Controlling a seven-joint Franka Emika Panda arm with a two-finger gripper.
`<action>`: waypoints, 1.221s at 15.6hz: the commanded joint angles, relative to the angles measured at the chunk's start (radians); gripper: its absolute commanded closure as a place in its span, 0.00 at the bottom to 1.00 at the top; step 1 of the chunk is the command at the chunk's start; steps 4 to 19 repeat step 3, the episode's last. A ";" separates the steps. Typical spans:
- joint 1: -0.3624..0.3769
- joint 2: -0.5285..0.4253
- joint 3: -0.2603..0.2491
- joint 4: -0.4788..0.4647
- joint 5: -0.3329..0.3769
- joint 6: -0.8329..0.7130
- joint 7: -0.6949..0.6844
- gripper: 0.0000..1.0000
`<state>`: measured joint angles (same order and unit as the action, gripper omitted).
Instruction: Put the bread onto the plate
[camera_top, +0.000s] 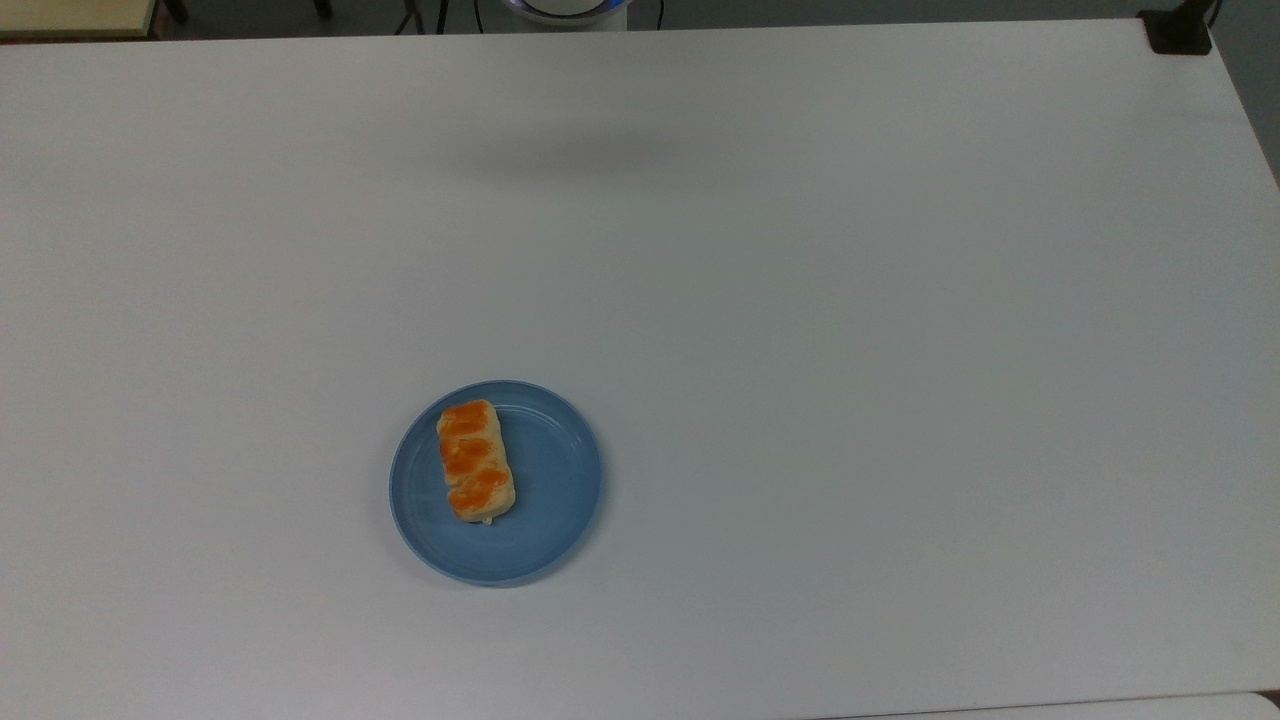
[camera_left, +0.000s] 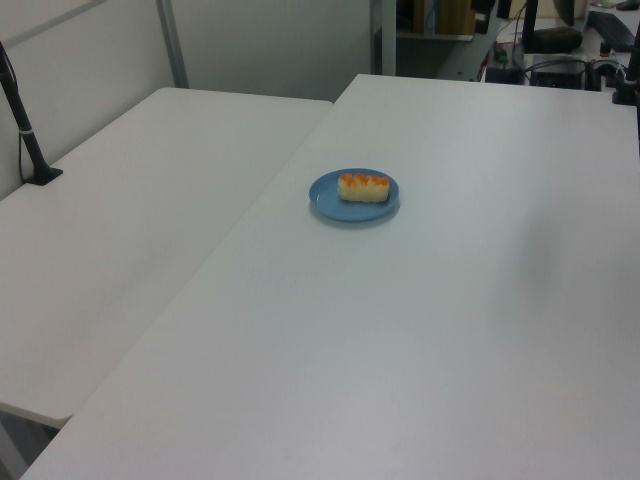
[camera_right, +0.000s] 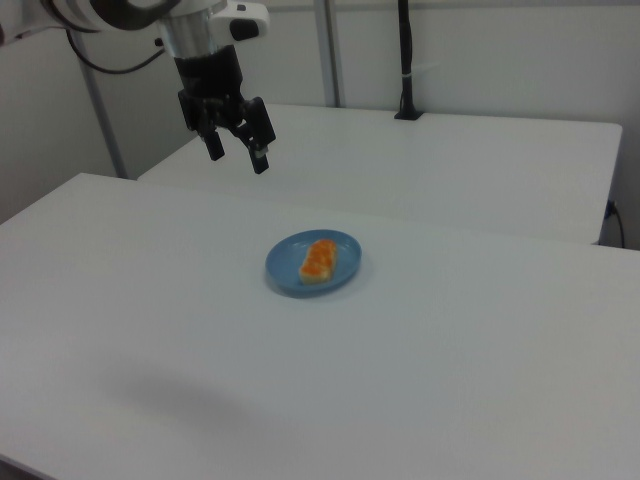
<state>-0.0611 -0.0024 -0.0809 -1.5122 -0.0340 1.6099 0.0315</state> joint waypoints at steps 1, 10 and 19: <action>0.027 -0.030 -0.026 -0.048 -0.009 0.042 -0.097 0.00; 0.029 -0.030 -0.026 -0.046 -0.009 0.036 -0.104 0.00; 0.029 -0.030 -0.026 -0.046 -0.009 0.036 -0.104 0.00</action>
